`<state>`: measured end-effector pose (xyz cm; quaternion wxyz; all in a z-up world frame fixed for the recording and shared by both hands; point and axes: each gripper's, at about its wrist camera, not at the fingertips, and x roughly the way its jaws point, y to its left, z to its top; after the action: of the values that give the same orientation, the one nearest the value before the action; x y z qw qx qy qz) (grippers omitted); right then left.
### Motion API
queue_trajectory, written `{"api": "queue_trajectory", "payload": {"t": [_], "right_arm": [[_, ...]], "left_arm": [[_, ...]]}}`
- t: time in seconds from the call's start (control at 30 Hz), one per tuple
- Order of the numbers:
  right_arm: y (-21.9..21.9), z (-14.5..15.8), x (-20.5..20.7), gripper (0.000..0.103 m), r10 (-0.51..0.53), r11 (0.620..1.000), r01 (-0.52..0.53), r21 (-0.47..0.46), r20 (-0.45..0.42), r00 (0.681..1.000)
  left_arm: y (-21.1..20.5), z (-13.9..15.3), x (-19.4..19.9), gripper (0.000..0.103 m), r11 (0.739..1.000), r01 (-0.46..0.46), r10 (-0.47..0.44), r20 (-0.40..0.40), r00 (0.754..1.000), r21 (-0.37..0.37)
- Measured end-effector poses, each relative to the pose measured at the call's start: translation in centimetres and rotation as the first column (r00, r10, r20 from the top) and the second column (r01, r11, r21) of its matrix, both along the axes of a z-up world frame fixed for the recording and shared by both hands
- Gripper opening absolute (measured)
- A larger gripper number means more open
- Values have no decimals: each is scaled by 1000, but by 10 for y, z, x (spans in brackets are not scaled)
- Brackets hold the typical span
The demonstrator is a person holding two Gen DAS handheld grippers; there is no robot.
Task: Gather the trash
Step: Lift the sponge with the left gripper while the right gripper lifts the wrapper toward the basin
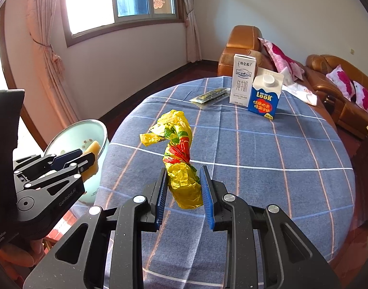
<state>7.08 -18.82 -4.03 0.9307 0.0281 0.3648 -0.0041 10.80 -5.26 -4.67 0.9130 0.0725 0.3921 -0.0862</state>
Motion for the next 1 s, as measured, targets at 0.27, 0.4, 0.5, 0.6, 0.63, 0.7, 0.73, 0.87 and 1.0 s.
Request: {"api": "queue_trajectory", "payload": {"t": [0.27, 0.4, 0.5, 0.6, 0.63, 0.7, 0.73, 0.87, 1.0], "right_arm": [[12, 4, -7, 28, 29, 1000, -29, -2, 4, 1000], [20, 6, -11, 28, 45, 999, -45, -2, 9, 999], [25, 6, -12, 28, 57, 998, -57, 4, 9, 998], [33, 6, -13, 28, 79, 997, -79, 6, 7, 997], [36, 6, -13, 28, 86, 996, -86, 6, 7, 996], [44, 7, -14, 28, 106, 994, -106, 3, 10, 994], [48, 8, -14, 28, 114, 993, -114, 1, 12, 993], [61, 9, -12, 28, 147, 989, -147, 13, 12, 989], [73, 9, -9, 28, 172, 985, -172, 22, 10, 985]], "left_arm": [[9, 5, -8, 21, 1000, -12, 12, 14, 1000, -3], [19, 8, -14, 21, 999, -33, 33, 23, 999, 1], [28, 10, -18, 21, 999, -51, 50, 29, 998, 2], [37, 11, -22, 21, 998, -69, 69, 31, 997, 2], [41, 11, -23, 21, 997, -74, 74, 33, 997, 2], [48, 11, -25, 21, 996, -88, 88, 36, 995, 4], [51, 12, -26, 21, 996, -94, 93, 37, 995, 4], [66, 14, -28, 21, 992, -125, 125, 43, 991, 7], [78, 15, -30, 21, 988, -156, 155, 47, 987, 8]]}}
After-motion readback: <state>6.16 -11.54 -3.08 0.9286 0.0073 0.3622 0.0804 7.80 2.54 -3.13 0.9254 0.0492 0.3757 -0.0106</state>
